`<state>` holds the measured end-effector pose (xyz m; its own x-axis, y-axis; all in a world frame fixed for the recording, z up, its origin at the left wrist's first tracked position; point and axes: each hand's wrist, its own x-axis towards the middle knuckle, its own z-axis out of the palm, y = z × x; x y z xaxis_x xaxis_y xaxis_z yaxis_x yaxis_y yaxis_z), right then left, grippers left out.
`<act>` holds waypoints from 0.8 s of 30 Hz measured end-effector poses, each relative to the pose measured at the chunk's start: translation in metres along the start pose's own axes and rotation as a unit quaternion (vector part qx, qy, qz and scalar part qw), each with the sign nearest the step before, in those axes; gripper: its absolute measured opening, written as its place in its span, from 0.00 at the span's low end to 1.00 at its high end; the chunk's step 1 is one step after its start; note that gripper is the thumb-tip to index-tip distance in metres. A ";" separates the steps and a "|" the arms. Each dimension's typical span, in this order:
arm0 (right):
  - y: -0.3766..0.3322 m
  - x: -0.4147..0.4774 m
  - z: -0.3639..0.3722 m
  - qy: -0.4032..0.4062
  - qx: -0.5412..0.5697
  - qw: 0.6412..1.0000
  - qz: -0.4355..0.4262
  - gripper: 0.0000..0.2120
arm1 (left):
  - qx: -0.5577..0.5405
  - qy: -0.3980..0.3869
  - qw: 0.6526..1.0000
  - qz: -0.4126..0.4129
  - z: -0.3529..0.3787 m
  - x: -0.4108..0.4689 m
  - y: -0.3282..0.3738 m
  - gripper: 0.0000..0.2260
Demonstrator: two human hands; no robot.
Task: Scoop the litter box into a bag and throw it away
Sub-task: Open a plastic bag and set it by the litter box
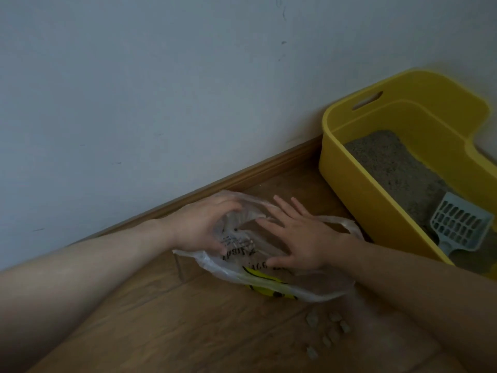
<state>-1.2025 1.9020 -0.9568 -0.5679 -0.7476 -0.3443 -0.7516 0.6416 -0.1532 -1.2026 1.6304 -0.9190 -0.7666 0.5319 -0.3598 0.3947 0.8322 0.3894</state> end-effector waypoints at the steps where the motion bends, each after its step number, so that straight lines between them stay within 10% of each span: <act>1: 0.000 0.003 0.004 -0.009 0.006 1.000 0.007 0.43 | -0.003 -0.004 1.000 0.001 0.003 0.000 -0.004 0.45; 14: 0.007 0.002 0.018 0.045 0.075 0.996 -0.010 0.10 | -0.001 -0.037 0.999 -0.016 0.018 0.003 -0.027 0.44; 24: 0.017 -0.024 0.020 0.031 0.075 0.995 0.059 0.12 | 0.062 -0.071 0.994 -0.048 0.035 -0.004 -0.034 0.48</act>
<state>-1.1948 1.9343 -0.9698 -0.6725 -0.6714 -0.3114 -0.6221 0.7407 -0.2536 -1.1954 1.6057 -0.9609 -0.7280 0.4576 -0.5105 0.3892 0.8889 0.2418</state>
